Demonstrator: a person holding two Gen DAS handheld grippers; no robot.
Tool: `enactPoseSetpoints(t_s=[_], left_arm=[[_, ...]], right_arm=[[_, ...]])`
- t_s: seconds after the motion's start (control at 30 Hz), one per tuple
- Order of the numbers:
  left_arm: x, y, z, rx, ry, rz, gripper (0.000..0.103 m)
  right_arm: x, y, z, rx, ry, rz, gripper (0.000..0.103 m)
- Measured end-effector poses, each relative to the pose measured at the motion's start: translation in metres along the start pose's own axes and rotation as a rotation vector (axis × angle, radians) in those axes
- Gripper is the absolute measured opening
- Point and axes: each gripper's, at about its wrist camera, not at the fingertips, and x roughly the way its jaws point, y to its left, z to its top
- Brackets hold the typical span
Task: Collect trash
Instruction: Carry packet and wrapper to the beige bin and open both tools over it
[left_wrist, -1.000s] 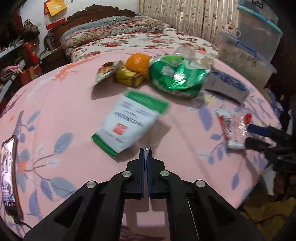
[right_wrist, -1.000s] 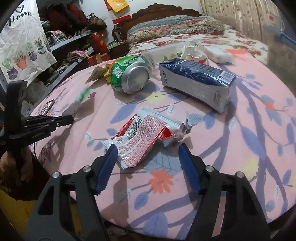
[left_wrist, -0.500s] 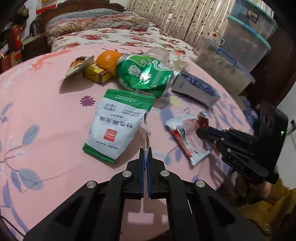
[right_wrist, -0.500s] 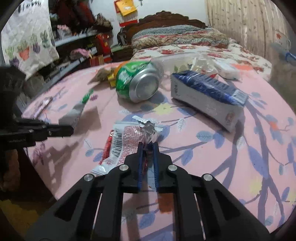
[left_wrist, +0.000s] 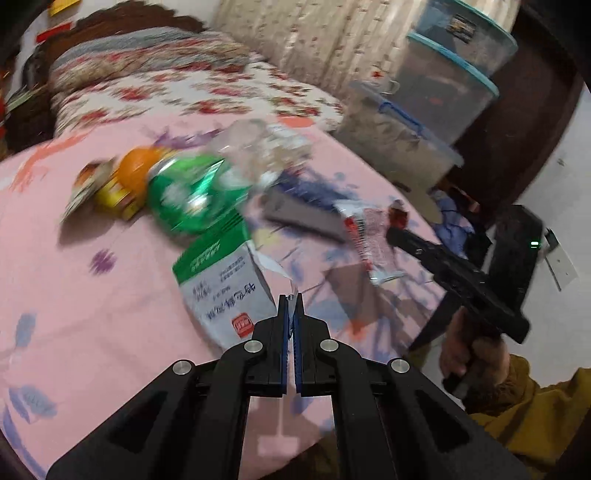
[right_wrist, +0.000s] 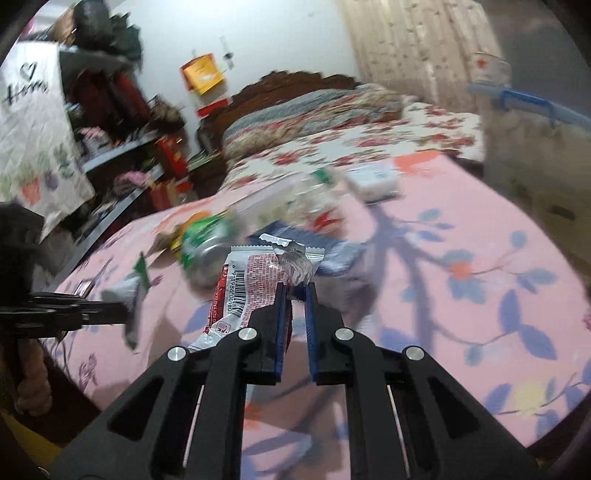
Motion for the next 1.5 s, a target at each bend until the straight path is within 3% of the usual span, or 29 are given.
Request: enactPoseSetpoints(t_s=[0.33, 0.53, 0.8, 1.0, 1.07, 1.1, 1.13, 1.17, 1.2, 1.23, 1.33, 1.5], left_arm=[[0.065, -0.117, 0.090, 0.266, 0.052, -0.162, 0.002], [0.154, -0.206, 0.160, 0.420, 0.120, -0.250, 0.002], [0.293, -0.300, 0.236, 0.425, 0.223, -0.355, 0.002], [0.376, -0.329, 0.251, 0.432, 0.278, -0.314, 0.003], [0.398, -0.332, 0.252, 0.424, 0.284, -0.271, 0.024], [0.405, -0.330, 0.251, 0.414, 0.285, -0.244, 0.053], [0.410, -0.327, 0.252, 0.403, 0.277, -0.223, 0.060], [0.415, -0.325, 0.252, 0.391, 0.266, -0.216, 0.060], [0.418, -0.324, 0.252, 0.388, 0.273, -0.221, 0.060], [0.419, -0.322, 0.251, 0.385, 0.280, -0.221, 0.060], [0.415, -0.317, 0.250, 0.372, 0.280, -0.217, 0.060], [0.372, -0.311, 0.245, 0.397, 0.200, -0.193, 0.061]], right_arm=[[-0.041, -0.126, 0.008, 0.231, -0.124, -0.173, 0.012], [-0.068, -0.224, 0.027, 0.349, -0.203, -0.320, 0.012], [-0.061, -0.331, 0.054, 0.438, -0.189, -0.466, 0.012], [-0.038, -0.387, 0.053, 0.499, -0.122, -0.475, 0.015], [-0.031, -0.401, 0.051, 0.523, -0.096, -0.460, 0.015], [-0.030, -0.405, 0.049, 0.530, -0.089, -0.455, 0.019], [-0.029, -0.407, 0.049, 0.539, -0.087, -0.447, 0.026], [-0.030, -0.406, 0.049, 0.543, -0.096, -0.448, 0.034], [-0.032, -0.406, 0.049, 0.543, -0.113, -0.455, 0.059], [-0.035, -0.404, 0.049, 0.538, -0.143, -0.466, 0.076], [-0.040, -0.399, 0.053, 0.515, -0.179, -0.479, 0.076], [-0.054, -0.384, 0.056, 0.546, -0.232, -0.452, 0.076]])
